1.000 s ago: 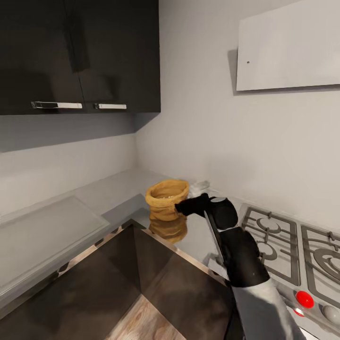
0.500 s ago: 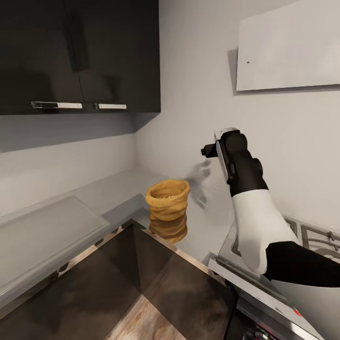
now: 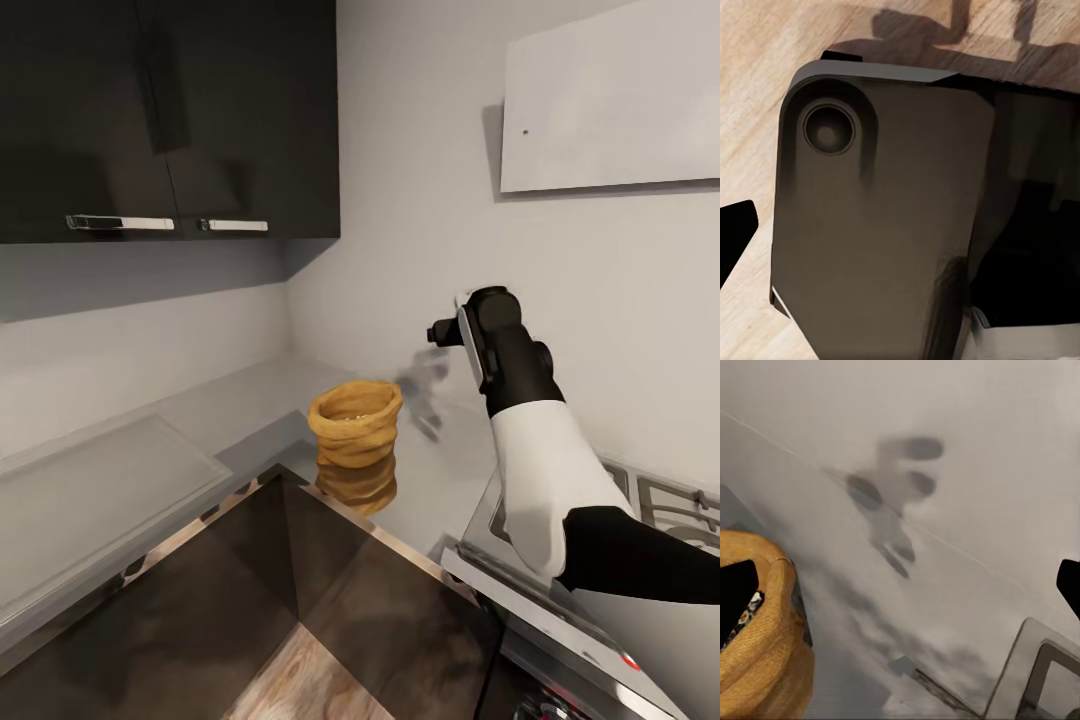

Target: In the kitchen, take the popcorn bag from the countertop, put it into the microwave, and heat it until the popcorn is cooked so the cooked popcorn ends up inside the bag.

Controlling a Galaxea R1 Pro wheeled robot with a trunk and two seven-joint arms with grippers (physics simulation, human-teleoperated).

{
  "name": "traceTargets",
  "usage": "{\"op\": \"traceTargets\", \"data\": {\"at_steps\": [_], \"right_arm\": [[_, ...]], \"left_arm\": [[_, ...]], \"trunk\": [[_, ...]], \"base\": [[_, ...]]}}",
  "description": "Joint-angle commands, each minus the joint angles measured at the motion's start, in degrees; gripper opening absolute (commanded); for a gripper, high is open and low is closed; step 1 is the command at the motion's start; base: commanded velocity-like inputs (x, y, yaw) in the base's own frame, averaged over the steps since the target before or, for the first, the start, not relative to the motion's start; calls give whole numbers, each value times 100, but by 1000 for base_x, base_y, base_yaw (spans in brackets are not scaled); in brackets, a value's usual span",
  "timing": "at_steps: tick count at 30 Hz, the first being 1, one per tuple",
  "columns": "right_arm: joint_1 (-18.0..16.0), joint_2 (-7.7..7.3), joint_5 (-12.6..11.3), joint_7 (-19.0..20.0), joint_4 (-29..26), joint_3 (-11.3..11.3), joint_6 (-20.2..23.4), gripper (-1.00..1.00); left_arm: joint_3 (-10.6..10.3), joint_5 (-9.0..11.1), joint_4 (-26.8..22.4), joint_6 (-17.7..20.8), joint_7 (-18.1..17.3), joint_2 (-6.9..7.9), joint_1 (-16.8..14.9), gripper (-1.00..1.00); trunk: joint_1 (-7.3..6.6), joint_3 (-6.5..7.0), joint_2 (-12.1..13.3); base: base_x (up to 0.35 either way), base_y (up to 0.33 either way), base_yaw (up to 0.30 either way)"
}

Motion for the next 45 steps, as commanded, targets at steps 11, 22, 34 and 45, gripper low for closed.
{"op": "traceTargets", "data": {"at_steps": [11, 22, 34, 45], "right_arm": [[31, 6, 8, 3, 412, -9, 17, 100], [31, 6, -4, 12, 431, 5, 17, 100], [31, 6, -5, 21, 434, 27, 17, 100], [108, 6, -11, 5, 454, 18, 17, 100]], "left_arm": [[13, 43, -15, -7, -35, 11, 2, 100], [17, 43, -4, -7, -44, 9, 3, 100], [17, 43, -4, -7, -44, 9, 4, 100], [17, 43, -6, -7, -44, 9, 2, 100]], "trunk": [[0, -6, -4], [0, -6, -4], [0, -6, -4], [0, -6, -4]], "base": [[30, 0, 0], [293, 0, 0], [114, 0, 0], [0, 0, 48]]}}
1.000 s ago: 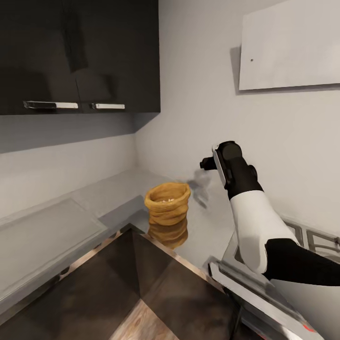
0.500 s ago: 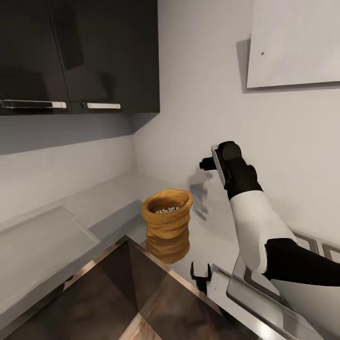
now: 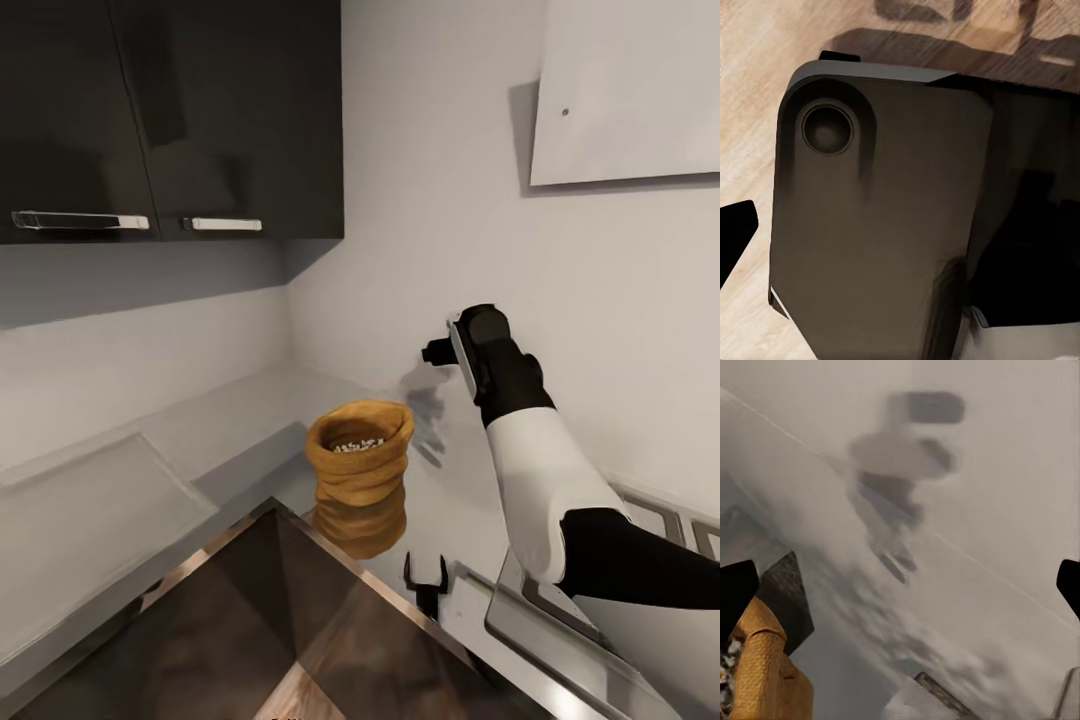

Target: In the kitchen, take the popcorn bag from the countertop, put it into the microwave, and heat it until the popcorn is cooked so the cooked popcorn ends up inside the bag.

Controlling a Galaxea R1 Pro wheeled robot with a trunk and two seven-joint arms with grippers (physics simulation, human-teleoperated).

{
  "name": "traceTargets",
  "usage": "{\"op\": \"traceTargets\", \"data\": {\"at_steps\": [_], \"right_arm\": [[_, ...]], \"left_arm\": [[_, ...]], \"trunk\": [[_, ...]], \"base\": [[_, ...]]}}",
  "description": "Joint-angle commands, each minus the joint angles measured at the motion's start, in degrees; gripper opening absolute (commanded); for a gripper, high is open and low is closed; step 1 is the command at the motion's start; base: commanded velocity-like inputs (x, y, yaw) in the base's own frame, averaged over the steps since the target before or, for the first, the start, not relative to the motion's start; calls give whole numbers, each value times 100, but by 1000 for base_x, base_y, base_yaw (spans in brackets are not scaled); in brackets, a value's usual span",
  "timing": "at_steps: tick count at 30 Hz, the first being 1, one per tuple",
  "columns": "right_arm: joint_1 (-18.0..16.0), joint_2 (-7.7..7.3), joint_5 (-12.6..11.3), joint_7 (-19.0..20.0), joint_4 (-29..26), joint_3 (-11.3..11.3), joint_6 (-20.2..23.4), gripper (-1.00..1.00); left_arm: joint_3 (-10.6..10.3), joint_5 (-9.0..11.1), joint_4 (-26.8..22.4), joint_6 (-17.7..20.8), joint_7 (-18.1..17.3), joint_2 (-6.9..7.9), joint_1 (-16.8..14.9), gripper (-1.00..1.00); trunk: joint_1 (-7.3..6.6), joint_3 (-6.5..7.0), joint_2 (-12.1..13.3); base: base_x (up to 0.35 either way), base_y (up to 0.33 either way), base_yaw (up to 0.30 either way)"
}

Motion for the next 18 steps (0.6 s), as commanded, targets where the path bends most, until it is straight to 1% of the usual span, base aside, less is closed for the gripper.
{"op": "traceTargets", "data": {"at_steps": [1, 8, 15, 18], "right_arm": [[27, 7, 7, -5, 16, -17, 17, 100], [59, 7, 4, 3, 89, -11, 17, 100], [60, 7, 1, 4, 115, -16, 17, 100], [60, 7, 8, -3, 292, -16, 17, 100]], "left_arm": [[14, 45, -7, -7, -1, -2, 1, 100], [14, 45, -6, -7, -1, -2, 2, 100], [14, 45, -6, -7, -1, -2, 0, 100], [14, 45, -6, -7, -1, -2, 1, 100]], "trunk": [[0, -6, -4], [0, -6, -4], [0, -6, -4], [0, -6, -4]], "base": [[0, 0, 237], [0, 0, 244], [0, 0, 44], [0, 0, 171]]}}
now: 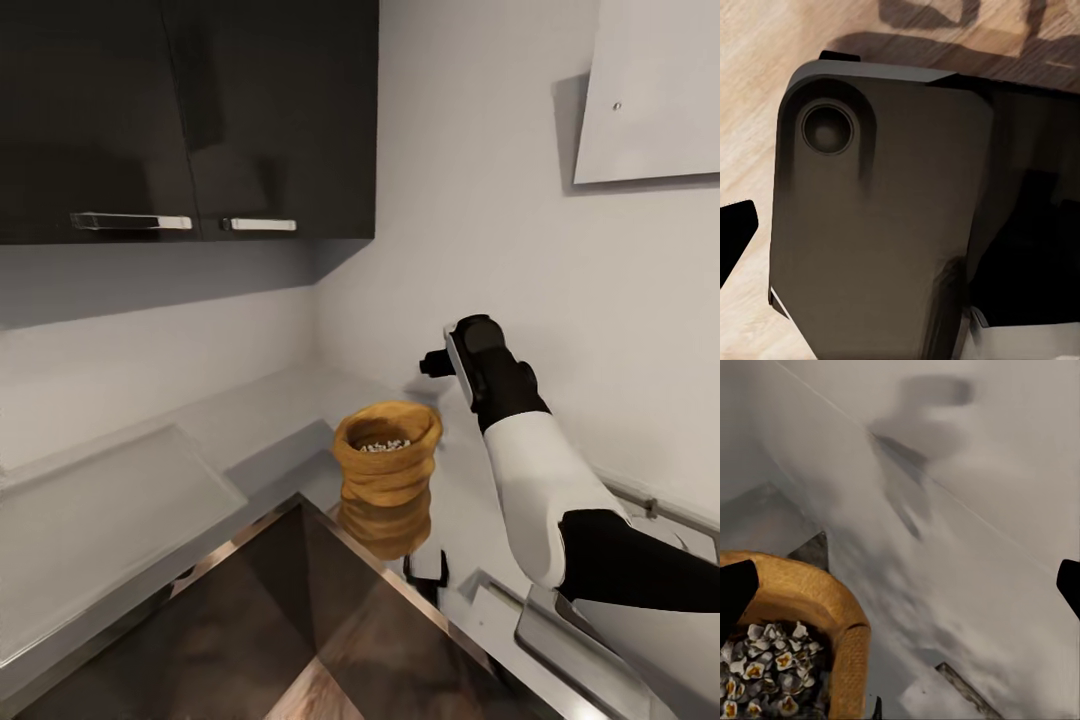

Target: In the kitchen, take the popcorn bag from the countertop, put it into the microwave, and heat it until the popcorn is cooked so the cooked popcorn ends up inside the bag.

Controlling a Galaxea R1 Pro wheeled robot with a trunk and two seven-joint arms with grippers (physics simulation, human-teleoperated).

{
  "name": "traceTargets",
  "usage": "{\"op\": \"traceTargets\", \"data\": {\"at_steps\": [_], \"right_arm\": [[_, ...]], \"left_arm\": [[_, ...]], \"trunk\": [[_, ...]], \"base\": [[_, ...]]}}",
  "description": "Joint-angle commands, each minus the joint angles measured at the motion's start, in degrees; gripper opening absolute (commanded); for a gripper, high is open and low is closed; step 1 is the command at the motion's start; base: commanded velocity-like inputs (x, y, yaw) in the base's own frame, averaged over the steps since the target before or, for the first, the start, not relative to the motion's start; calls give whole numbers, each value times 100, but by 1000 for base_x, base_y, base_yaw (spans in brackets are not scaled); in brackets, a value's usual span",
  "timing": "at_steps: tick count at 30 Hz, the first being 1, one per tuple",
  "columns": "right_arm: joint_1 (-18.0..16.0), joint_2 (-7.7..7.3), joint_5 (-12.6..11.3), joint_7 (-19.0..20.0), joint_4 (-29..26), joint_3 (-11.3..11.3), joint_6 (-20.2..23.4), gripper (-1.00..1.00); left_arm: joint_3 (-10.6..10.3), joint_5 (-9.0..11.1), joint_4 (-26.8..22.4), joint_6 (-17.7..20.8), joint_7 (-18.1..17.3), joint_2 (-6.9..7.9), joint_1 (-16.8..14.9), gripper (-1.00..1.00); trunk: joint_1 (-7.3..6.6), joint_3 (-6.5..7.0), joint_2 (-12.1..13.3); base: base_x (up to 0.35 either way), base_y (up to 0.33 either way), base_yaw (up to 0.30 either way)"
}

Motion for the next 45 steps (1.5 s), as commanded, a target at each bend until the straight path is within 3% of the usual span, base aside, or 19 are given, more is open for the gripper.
{"op": "traceTargets", "data": {"at_steps": [1, 11, 20, 28, 35, 45], "right_arm": [[-4, 7, 7, -5, 24, -19, 16, 100], [-4, 7, 12, -17, 115, -24, 16, 100], [-4, 7, 75, -59, 849, -20, 16, 100], [126, -6, 92, -1, 814, -137, 16, 100], [351, -24, 85, -116, 855, -89, 11, 100], [595, -70, 62, -86, 548, -97, -293, 100]], "left_arm": [[14, 45, -7, -7, -1, -2, 3, 100], [14, 45, -7, -7, -1, -2, 0, 100], [14, 45, -7, -7, -1, -2, 0, 100], [22, 65, -13, -7, 26, -11, 1, 100], [22, 71, -9, -7, 26, -10, 2, 100], [22, 71, -8, -7, 26, -7, 4, 100]], "trunk": [[0, -6, -4], [0, -6, -4], [0, -6, -4], [0, -6, -4], [0, -6, -4], [0, -6, -4]], "base": [[0, 0, 213], [0, 0, 106], [0, 0, 1], [0, 0, 0], [0, 0, 0], [0, 0, 0]]}}
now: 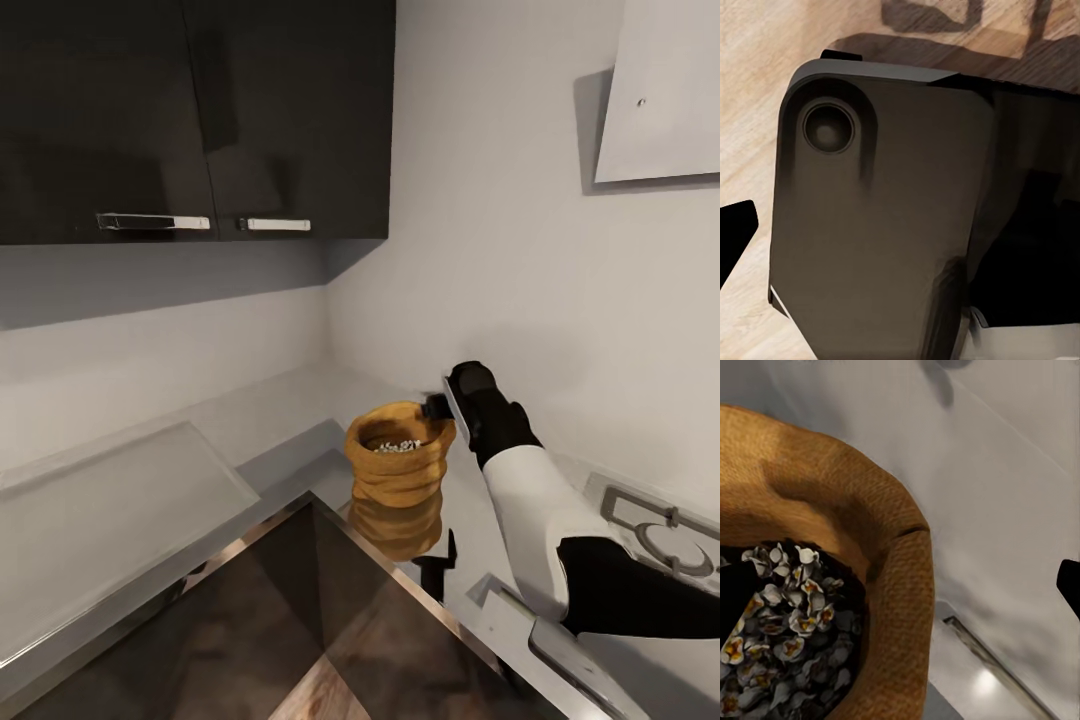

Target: In the kitchen, take the popcorn bag from the countertop, put it into the microwave, and heat it until the popcorn is cooked so the cooked popcorn ends up inside the bag.

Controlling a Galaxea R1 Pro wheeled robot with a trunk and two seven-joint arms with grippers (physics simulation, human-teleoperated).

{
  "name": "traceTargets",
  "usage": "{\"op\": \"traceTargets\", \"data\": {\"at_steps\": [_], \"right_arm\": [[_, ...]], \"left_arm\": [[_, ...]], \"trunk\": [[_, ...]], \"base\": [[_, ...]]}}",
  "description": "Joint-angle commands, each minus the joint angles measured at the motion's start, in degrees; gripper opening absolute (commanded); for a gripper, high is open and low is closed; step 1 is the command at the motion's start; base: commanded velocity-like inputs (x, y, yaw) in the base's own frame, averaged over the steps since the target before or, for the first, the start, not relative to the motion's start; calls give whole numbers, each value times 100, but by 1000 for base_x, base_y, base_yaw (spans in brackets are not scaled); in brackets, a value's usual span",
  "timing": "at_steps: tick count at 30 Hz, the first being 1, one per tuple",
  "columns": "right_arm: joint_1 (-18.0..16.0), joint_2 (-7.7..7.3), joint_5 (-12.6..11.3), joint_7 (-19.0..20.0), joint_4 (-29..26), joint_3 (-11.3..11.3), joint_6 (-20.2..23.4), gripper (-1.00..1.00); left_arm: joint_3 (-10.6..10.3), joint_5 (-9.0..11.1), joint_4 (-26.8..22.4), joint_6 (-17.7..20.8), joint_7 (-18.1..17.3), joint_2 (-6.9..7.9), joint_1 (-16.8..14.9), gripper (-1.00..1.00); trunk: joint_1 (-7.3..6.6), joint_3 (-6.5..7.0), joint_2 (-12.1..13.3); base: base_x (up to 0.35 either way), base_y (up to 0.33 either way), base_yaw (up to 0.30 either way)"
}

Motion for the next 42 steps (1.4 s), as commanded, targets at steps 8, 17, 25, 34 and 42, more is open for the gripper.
{"op": "traceTargets", "data": {"at_steps": [8, 17, 25, 34, 42], "right_arm": [[195, -2, 13, 16, -128, -487, -1051, 100], [198, -89, 21, 12, -80, -507, -1025, 100], [198, -90, 10, -22, -38, -507, -1074, 100], [198, -85, 1, -62, 319, -507, -1105, 100], [198, -89, -5, -64, 442, -507, -1115, 100]], "left_arm": [[14, 42, -8, -6, 2, 2, -1, 100], [10, 31, -8, -6, -4, -6, -1, 100], [11, 33, -8, -6, -7, -5, 0, 100], [14, 33, -8, -6, -3, -3, 1, 100], [14, 33, -8, -6, -1, 0, -1, 100]], "trunk": [[0, -6, -4], [0, -6, -4], [0, -6, -4], [0, -6, -4], [0, -6, -4]], "base": [[0, 0, 0], [0, 0, 0], [-108, 0, 0], [-3, 0, 0], [0, 0, 0]]}}
